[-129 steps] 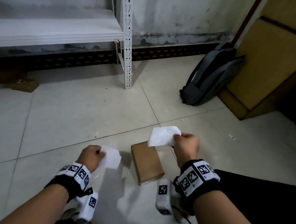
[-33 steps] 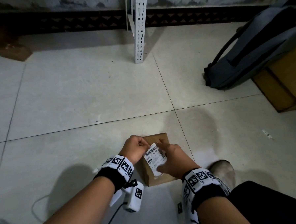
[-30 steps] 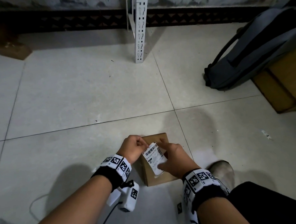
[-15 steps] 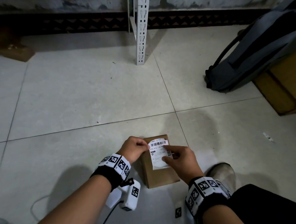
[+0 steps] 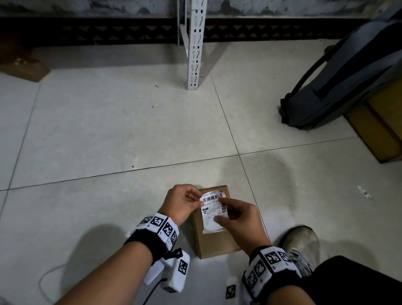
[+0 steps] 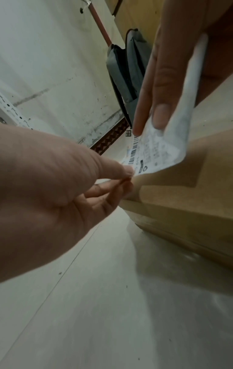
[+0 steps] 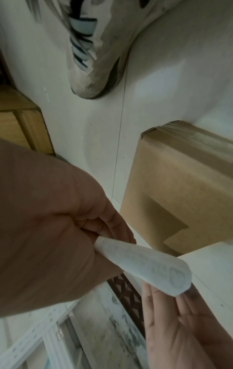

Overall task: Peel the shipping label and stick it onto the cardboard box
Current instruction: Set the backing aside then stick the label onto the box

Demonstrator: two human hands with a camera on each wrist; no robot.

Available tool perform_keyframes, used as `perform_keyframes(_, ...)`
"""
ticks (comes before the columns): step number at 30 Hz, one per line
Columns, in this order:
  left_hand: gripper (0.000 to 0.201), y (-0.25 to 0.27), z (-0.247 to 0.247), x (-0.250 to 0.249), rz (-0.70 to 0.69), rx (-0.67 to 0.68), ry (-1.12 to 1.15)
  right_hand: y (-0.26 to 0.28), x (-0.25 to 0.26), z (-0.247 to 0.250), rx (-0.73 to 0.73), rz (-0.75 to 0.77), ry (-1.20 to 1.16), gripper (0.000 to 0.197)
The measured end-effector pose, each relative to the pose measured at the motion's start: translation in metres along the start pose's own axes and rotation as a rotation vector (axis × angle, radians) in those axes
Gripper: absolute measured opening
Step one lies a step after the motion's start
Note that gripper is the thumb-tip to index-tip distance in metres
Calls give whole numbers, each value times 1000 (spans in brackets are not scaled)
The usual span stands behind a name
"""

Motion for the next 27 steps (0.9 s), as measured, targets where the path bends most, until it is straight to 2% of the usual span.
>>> perform_keyframes(3, 14, -1, 1, 0, -13, -33, 19, 2, -4, 2, -7, -21, -28, 46)
perform_keyframes(8, 2, -1, -4, 6, 11, 4, 35, -2, -16, 4, -47, -23, 86, 34)
perform_keyframes(13, 4, 3, -1, -2, -15, -121, -135, 3, -15, -8, 9, -24, 140, 47)
perform_keyframes(16, 6, 3, 0, 1, 7, -126, -160, 3, -9, -11, 52, -13, 177, 55)
perform_keyframes(23, 5, 5, -2, -6, -28, -156, -210, -3, 0, -18, 106, 9, 243, 59)
perform_keyframes(27, 1, 3, -1, -6, -21, -156, -198, -5, -3, -20, 87, -8, 239, 57)
Point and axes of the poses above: each hand's wrist, its own y-axis away from the middle knuckle, its own z-axis out of the back of the hand, x = y × z, the point moved 10 cm from there along -y, towards the middle knuckle, and after that the axes turned 10 degrees about z, right-handed, at the moved point
